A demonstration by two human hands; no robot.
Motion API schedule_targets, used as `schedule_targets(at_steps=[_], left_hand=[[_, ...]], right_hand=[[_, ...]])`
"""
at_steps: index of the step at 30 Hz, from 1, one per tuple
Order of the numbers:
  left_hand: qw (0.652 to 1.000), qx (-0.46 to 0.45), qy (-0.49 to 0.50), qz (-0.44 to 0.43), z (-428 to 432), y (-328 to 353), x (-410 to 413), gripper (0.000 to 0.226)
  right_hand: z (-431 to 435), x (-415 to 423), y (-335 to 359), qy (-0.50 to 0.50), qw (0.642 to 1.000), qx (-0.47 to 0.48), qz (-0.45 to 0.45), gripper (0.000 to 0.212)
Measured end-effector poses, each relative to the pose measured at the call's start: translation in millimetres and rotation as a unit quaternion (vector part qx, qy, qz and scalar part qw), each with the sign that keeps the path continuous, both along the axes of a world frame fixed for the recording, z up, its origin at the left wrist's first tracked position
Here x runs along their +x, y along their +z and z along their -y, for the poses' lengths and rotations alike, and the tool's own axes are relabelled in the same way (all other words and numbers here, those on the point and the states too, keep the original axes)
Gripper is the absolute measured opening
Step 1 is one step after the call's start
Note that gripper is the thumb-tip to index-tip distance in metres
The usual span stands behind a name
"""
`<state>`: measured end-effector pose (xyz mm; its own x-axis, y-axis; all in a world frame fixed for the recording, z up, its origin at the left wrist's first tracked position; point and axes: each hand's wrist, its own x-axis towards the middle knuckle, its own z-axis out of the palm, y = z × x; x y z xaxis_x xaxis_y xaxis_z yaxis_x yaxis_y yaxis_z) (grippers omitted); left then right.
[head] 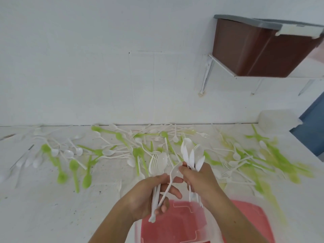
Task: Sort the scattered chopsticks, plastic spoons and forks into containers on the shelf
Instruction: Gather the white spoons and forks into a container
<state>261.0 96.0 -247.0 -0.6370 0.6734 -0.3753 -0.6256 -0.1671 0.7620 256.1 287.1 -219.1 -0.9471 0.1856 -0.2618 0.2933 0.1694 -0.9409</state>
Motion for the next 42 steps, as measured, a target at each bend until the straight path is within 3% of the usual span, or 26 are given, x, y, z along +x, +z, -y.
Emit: schedule_targets(at_steps=[4, 9, 14, 22, 24, 29, 31, 35, 37, 42], left_hand=[[1.0, -0.002, 0.014, 0.0, -12.2, 1.9, 4.9, 0.041], [1.0, -0.011, -0.003, -0.002, -24.0, -2.5, 10.2, 0.053], [0.991, 0.088, -0.048, 0.084, -23.5, -16.9, 7.2, 0.045], [0.977, 0.136, -0.156, 0.056, -18.5, -20.4, 4.8, 0.043], [0.986, 0.098, -0.126, 0.045, -18.6, -20.7, 8.3, 0.047], [0.996, -0.022, 0.067, -0.053, -18.9, -17.3, 20.3, 0.037], [0.982, -0.093, 0.102, -0.127, -20.4, -15.6, 19.8, 0.034], [0.936, -0.246, 0.115, -0.226, -32.2, -10.8, 19.8, 0.031], [0.93, -0.258, 0.13, -0.227, -33.3, -11.4, 18.6, 0.027], [0.94, -0.191, 0.223, -0.175, -36.7, -5.2, 10.1, 0.022]], right_hand=[[-14.2, -3.8, -4.1, -0.011, 1.0, -0.003, -0.014, 0.021], [-14.3, -0.8, -9.8, -0.009, 0.999, 0.003, -0.04, 0.018], [-11.7, 0.8, -14.2, -0.011, 0.998, -0.024, -0.057, 0.018], [-14.9, 1.4, -17.9, 0.048, 0.997, -0.066, -0.004, 0.01], [-15.3, 1.7, -17.6, 0.052, 0.998, -0.044, -0.006, 0.02], [-18.9, -4.5, -16.0, 0.007, 0.993, 0.092, -0.077, 0.04], [-17.5, -5.1, -14.9, 0.007, 0.986, 0.137, -0.099, 0.038], [-13.4, -7.9, -15.8, 0.024, 0.985, 0.143, -0.097, 0.035], [-15.5, -11.4, -13.6, 0.031, 0.989, 0.13, -0.07, 0.032], [-20.4, -4.8, 0.4, 0.084, 0.992, 0.09, -0.02, 0.031]])
